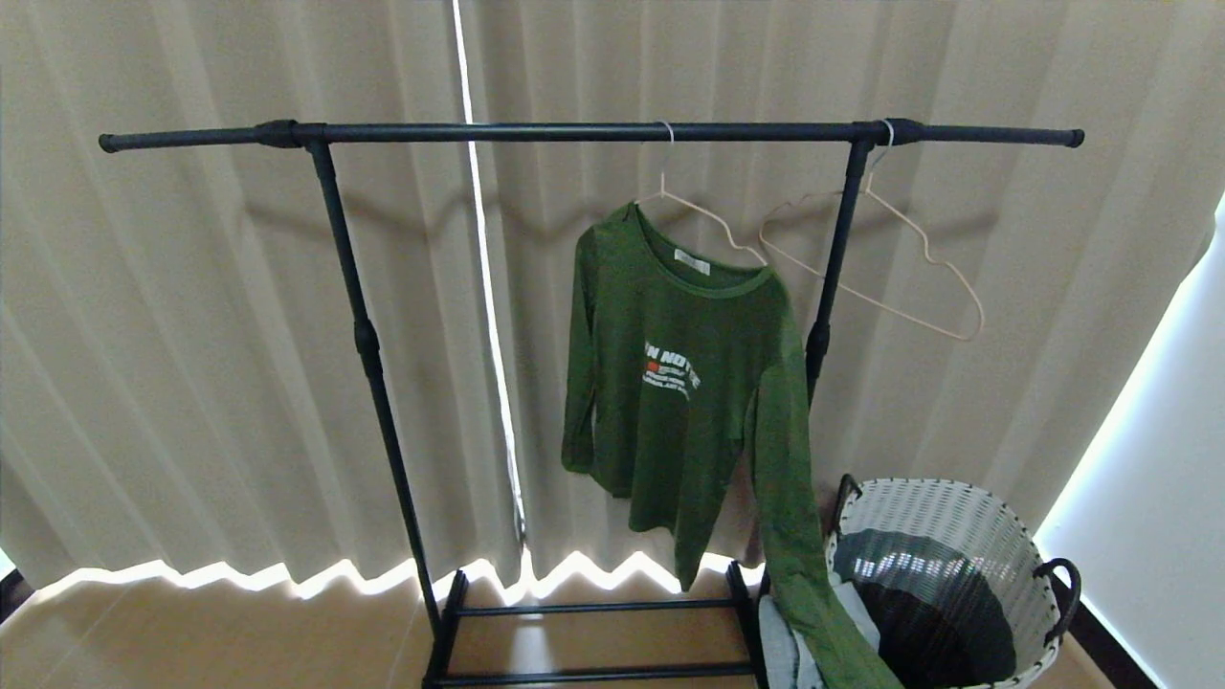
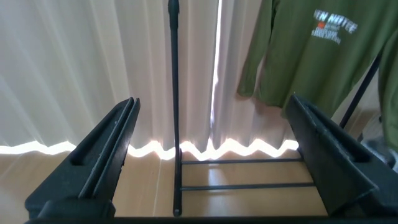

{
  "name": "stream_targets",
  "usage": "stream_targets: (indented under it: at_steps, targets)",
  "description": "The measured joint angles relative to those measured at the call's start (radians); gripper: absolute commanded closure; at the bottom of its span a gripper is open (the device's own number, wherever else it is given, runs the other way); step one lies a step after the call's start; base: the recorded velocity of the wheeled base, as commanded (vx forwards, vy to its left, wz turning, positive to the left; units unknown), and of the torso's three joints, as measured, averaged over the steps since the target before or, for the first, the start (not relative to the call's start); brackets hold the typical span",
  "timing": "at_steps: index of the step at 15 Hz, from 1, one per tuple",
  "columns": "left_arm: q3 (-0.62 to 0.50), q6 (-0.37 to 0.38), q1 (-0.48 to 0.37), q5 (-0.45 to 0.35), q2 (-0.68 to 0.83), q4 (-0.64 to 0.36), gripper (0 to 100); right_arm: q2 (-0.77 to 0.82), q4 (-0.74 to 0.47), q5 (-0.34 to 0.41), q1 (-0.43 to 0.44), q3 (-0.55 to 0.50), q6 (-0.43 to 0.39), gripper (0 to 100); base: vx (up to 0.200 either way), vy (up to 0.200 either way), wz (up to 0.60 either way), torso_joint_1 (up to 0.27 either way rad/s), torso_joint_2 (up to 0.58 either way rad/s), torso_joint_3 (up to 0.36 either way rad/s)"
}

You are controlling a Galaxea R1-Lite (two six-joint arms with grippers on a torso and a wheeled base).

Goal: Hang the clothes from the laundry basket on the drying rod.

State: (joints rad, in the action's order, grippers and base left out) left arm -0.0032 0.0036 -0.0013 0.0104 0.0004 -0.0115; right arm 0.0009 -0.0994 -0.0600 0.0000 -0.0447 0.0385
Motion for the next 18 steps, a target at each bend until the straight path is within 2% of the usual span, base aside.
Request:
stream_targets:
  at_steps: [11, 18]
  targets:
    - [0.0, 0.0, 0.0, 0.0, 0.0, -0.001, 0, 0.0, -0.001, 0.0, 0.0, 0.0, 0.001, 0, 0.0, 0.0, 0.0, -0.149, 0.44, 0.294]
    - [0.0, 0.0, -0.001, 0.0, 0.0, -0.001, 0, 0.0, 0.0, -0.001, 0.0, 0.0, 0.003, 0, 0.0, 0.0, 0.0, -0.008, 0.04, 0.025]
